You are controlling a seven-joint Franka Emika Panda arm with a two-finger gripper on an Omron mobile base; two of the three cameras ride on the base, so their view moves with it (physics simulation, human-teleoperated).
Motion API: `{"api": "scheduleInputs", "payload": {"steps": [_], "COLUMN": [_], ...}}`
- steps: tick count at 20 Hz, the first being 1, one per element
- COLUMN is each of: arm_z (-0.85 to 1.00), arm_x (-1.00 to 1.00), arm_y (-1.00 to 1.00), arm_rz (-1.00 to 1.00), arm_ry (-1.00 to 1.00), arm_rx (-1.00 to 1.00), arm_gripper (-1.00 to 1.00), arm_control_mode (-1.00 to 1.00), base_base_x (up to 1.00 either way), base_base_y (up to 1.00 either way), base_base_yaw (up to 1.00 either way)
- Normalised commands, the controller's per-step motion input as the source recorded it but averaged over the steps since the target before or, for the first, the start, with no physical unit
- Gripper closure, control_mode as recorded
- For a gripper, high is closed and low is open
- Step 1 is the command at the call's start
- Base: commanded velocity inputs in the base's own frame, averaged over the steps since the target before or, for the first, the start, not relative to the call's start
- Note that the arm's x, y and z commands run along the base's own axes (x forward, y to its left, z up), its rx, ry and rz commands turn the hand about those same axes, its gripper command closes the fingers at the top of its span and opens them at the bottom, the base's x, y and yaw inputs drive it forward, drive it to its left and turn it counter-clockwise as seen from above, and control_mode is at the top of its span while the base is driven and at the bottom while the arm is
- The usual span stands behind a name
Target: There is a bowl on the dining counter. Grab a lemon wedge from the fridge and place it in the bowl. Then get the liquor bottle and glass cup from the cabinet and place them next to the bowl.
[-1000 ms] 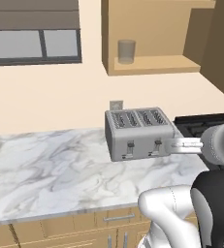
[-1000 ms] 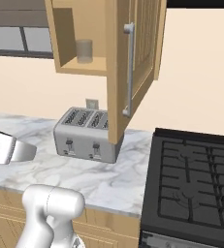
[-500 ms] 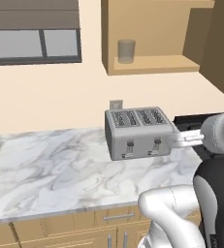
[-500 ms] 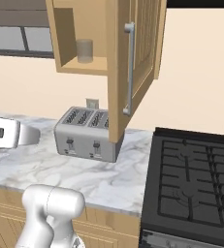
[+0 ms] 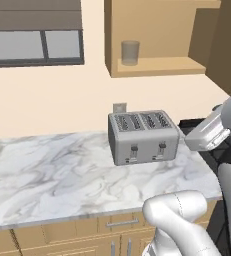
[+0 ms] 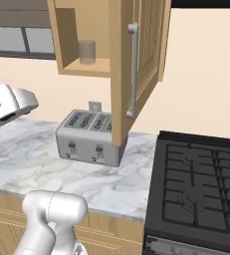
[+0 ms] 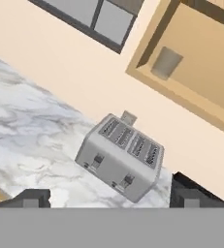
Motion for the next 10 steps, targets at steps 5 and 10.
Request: {"api": "scheduleInputs", "payload": {"steps": [5,10], "arm_z": [0.12,0.00], "arm_x": [0.07,0.47], "arm_y": [-0.28,-0.11], "arm_rz": [0.46,0.42], "arm_ry": [-0.09,-0.12], "arm_rx": [-0.51,-0.34], "arm_gripper": [-1.00,-1.00], "arm_control_mode": [-1.00,-1.00], "base_base_x": [0.00,0.00], "base_base_y": [0.00,0.00], "base_base_yaw": [0.00,0.00]}}
